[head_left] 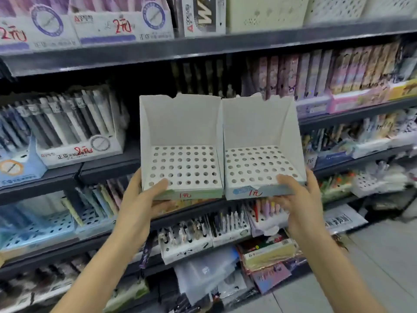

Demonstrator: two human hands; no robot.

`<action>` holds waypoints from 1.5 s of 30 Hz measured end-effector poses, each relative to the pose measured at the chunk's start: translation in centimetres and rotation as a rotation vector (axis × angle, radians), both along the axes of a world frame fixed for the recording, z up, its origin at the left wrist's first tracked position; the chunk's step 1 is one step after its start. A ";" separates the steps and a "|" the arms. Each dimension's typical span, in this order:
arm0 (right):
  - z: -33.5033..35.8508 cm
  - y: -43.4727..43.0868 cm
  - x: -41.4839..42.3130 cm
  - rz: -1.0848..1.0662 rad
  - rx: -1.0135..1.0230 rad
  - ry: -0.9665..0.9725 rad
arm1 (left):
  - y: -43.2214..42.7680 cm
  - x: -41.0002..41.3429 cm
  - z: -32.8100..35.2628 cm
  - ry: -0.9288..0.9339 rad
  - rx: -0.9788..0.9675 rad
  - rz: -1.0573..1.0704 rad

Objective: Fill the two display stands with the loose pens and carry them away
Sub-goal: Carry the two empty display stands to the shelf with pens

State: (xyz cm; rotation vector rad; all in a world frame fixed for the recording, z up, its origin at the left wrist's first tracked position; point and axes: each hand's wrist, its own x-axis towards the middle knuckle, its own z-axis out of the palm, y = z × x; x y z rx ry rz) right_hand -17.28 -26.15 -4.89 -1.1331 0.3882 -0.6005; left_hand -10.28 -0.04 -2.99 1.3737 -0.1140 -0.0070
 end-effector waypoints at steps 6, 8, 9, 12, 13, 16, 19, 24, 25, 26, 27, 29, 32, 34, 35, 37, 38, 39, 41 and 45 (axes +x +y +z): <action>-7.1 -0.3 -9.3 -0.277 0.170 0.128 | -3.1 -2.5 -5.1 0.031 0.130 -0.259; -9.3 -1.1 -12.7 -0.362 0.218 0.185 | -5.3 -3.2 -7.2 0.061 0.180 -0.364; -10.3 -1.7 -14.3 -0.399 0.241 0.208 | -6.7 -3.5 -8.3 0.091 0.195 -0.416; -13.1 -4.1 -18.4 -0.515 0.295 0.281 | -11.4 -4.3 -11.5 0.172 0.241 -0.514; -14.0 -5.2 -19.5 -0.558 0.308 0.305 | -13.2 -4.5 -12.5 0.195 0.263 -0.538; -16.2 -8.9 -22.5 -0.644 0.316 0.369 | -18.9 -5.2 -15.3 0.260 0.297 -0.615; -18.1 -14.0 -24.8 -0.741 0.355 0.417 | -25.9 -6.0 -17.1 0.290 0.310 -0.678; -19.7 -23.9 -27.6 -0.786 0.363 0.462 | -37.7 -7.4 -18.5 0.320 0.342 -0.734; -20.0 -25.8 -28.1 -0.780 0.365 0.478 | -39.6 -7.5 -18.8 0.340 0.355 -0.739; -20.2 -27.8 -28.4 -0.761 0.359 0.486 | -41.6 -7.7 -18.9 0.360 0.357 -0.745; -20.3 -30.0 -28.7 -0.741 0.347 0.495 | -43.6 -7.8 -18.9 0.373 0.353 -0.749; -20.2 -34.3 -29.0 -0.738 0.332 0.512 | -47.4 -7.9 -18.7 0.381 0.355 -0.741; -19.9 -40.1 -28.7 -0.765 0.354 0.511 | -52.7 -7.8 -17.9 0.381 0.347 -0.722; -19.7 -44.1 -28.2 -0.769 0.358 0.492 | -56.8 -7.0 -17.7 0.365 0.341 -0.740; -19.6 -46.2 -27.9 -0.770 0.356 0.490 | -59.0 -6.6 -17.7 0.357 0.342 -0.747; -19.6 -50.6 -27.0 -0.789 0.355 0.487 | -63.8 -5.5 -17.9 0.348 0.329 -0.755; -19.8 -53.0 -26.4 -0.803 0.358 0.481 | -66.5 -4.8 -18.1 0.341 0.323 -0.760; -19.9 -55.3 -25.8 -0.816 0.357 0.474 | -69.2 -4.2 -18.3 0.332 0.319 -0.772; -19.9 -60.2 -24.5 -0.839 0.350 0.454 | -74.9 -2.7 -18.6 0.323 0.303 -0.790; -18.9 -69.8 -21.5 -0.895 0.348 0.458 | -86.0 -0.5 -17.1 0.252 0.330 -0.825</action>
